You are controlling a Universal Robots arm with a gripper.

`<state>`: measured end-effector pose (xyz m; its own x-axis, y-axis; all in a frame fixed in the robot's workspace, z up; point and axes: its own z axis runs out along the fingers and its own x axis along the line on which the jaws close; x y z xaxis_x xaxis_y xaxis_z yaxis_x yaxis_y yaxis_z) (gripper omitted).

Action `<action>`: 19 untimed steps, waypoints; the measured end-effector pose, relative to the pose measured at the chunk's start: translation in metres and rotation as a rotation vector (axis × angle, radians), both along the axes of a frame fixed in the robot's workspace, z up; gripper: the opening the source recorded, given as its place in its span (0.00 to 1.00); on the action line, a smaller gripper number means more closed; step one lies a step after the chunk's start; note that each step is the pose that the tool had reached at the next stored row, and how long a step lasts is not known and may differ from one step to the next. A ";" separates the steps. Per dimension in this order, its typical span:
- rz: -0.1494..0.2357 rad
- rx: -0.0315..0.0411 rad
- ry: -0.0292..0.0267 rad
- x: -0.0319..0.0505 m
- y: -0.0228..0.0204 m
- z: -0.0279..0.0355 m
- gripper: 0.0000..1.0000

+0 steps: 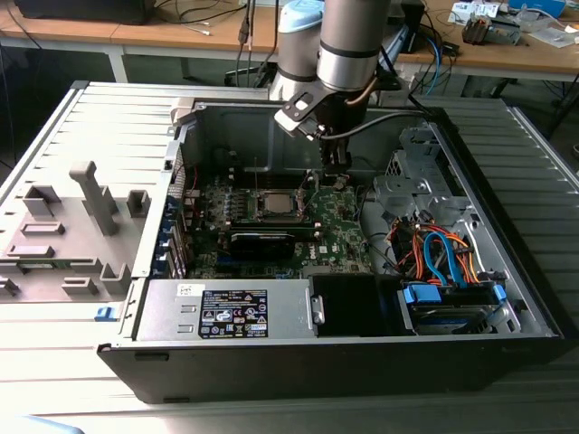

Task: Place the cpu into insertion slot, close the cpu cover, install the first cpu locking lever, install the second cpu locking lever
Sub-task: 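Close the cpu cover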

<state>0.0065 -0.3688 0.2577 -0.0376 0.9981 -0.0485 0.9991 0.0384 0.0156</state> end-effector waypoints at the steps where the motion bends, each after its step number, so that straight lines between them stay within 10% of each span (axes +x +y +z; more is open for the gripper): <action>1: 0.000 0.0000 -0.0004 -0.0037 0.0000 -0.0001 0.11; 19: 0.000 -0.0064 0.0057 -0.0475 0.0015 -0.0148 0.11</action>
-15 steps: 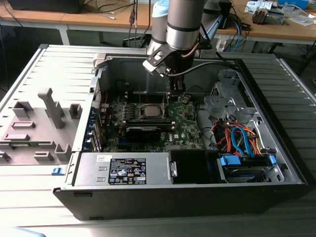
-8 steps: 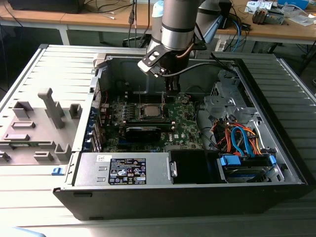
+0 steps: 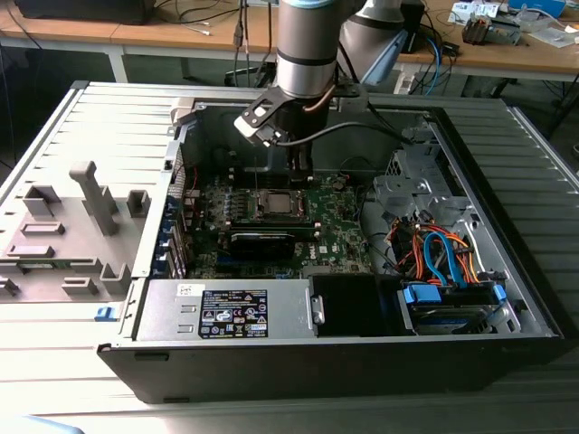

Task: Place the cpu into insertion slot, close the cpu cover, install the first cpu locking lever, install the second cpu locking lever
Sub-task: 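Close the cpu cover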

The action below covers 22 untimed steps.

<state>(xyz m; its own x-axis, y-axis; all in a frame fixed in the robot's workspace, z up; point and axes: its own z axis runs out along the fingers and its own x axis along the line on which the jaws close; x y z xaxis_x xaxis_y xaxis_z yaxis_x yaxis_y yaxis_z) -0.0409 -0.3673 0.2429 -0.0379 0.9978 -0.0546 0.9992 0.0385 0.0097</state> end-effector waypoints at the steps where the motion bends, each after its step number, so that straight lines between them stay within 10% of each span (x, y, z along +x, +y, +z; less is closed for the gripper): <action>1: 0.000 -0.0001 0.0000 -0.0066 0.0000 -0.0028 0.11; 8: 0.000 0.0000 0.0001 -0.0370 0.0000 -0.0178 0.11; 16: 0.001 -0.0008 0.0005 -0.0381 -0.0001 -0.0369 0.11; 22: 0.001 0.0004 0.0006 -0.0365 0.0001 -0.0281 0.11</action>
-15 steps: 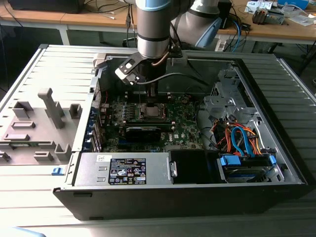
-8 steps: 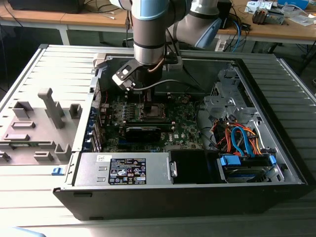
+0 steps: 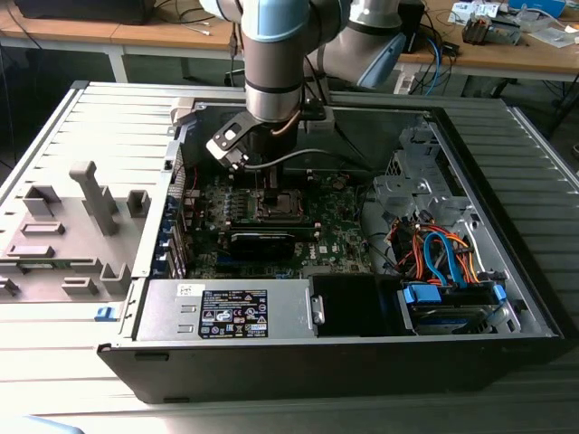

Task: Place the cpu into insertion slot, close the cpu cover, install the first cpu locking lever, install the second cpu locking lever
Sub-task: 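Close the cpu cover, then install the first cpu locking lever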

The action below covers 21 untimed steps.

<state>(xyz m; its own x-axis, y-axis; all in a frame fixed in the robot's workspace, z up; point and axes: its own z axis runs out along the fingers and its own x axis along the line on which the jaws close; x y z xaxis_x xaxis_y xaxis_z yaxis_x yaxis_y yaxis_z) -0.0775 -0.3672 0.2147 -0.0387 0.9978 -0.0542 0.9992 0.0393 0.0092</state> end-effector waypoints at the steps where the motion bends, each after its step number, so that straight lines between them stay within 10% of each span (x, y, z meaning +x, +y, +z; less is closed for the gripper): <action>1: 0.000 -0.0003 0.0007 0.0005 -0.0001 0.0098 0.11; 3: 0.000 -0.0004 0.0045 0.0025 -0.0001 0.0154 0.11; 8: 0.000 0.0018 0.0506 0.0252 -0.0001 0.0171 0.11; 12: 0.000 0.0018 0.0523 0.0263 -0.0001 0.0335 0.11; 21: 0.000 0.0045 0.0523 0.0263 -0.0001 0.0348 0.11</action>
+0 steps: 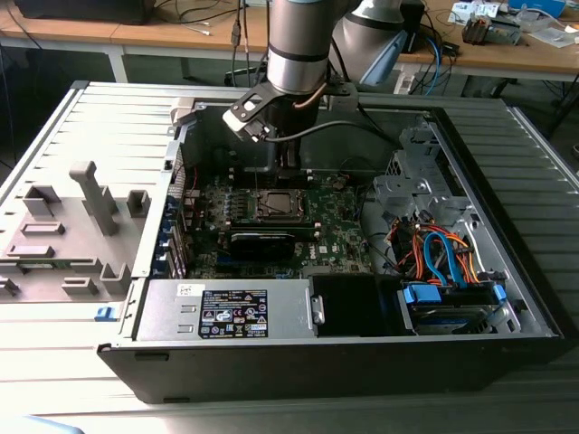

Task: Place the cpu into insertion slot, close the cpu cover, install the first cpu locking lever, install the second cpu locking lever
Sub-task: 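Install the first cpu locking lever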

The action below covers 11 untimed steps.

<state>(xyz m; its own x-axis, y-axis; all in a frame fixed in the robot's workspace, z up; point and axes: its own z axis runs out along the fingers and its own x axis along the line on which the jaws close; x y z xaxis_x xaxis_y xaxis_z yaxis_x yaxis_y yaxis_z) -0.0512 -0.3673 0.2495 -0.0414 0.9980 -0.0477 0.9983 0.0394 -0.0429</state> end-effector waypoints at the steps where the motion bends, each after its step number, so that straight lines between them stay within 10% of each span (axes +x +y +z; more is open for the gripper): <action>1: 0.000 0.0002 0.0000 0.0000 0.0000 0.0000 0.11; 11: 0.037 0.0004 0.0000 0.0000 0.0000 0.0000 0.11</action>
<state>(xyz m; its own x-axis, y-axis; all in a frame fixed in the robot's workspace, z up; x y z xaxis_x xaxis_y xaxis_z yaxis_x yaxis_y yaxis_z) -0.0511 -0.3673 0.2495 -0.0779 0.9958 -0.0473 0.9962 0.0759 -0.0429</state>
